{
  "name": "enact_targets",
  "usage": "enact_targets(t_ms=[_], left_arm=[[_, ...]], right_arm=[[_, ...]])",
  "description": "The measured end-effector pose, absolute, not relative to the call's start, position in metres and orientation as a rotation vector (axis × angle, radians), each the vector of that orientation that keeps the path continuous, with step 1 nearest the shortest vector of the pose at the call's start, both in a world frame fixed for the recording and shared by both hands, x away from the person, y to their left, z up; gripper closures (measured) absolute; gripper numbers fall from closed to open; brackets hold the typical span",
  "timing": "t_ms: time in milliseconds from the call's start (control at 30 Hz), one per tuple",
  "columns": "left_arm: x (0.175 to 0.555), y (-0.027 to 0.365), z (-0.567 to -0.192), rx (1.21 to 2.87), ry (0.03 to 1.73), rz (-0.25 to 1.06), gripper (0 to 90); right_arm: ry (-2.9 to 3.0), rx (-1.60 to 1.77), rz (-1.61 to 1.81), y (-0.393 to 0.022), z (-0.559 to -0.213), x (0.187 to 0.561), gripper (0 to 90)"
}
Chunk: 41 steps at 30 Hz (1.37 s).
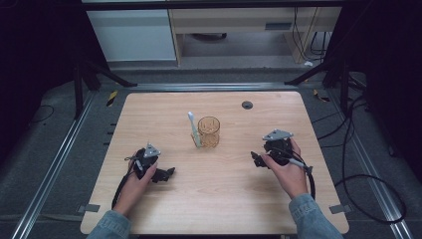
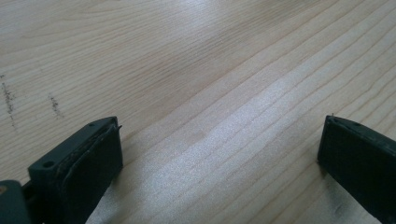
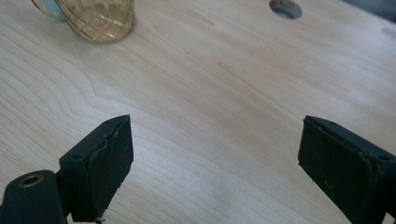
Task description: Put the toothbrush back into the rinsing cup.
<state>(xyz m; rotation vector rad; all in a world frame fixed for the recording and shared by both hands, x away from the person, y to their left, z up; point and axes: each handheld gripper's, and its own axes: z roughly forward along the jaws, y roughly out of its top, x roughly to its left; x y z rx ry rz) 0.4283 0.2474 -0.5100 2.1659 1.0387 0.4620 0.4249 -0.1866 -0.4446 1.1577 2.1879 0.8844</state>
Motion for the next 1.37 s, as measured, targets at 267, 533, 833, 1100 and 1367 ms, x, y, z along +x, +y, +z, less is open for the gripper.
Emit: enact_targets(t_ms=[267, 533, 833, 1100, 1367], left_arm=[[0.428, 0.247, -0.51, 2.165, 1.039, 0.462, 0.0], [0.428, 0.247, -0.51, 2.165, 1.04, 0.462, 0.0], [0.428, 0.247, -0.51, 2.165, 1.039, 0.462, 0.0], [0.428, 0.247, -0.51, 2.165, 1.039, 0.462, 0.0], [0.428, 0.247, -0.51, 2.166, 1.039, 0.462, 0.0]], right_arm=[[2.229, 1.229, 0.87, -0.202, -0.473, 0.424, 10.9], [2.167, 1.387, 0.867, -0.234, -0.496, 0.428, 11.0], [2.111, 1.436, 0.89, -0.247, -0.51, 0.426, 9.6], [2.072, 1.432, 0.905, -0.245, -0.514, 0.425, 6.0], [2.029, 1.485, 0.881, -0.229, -0.514, 0.424, 3.7]])
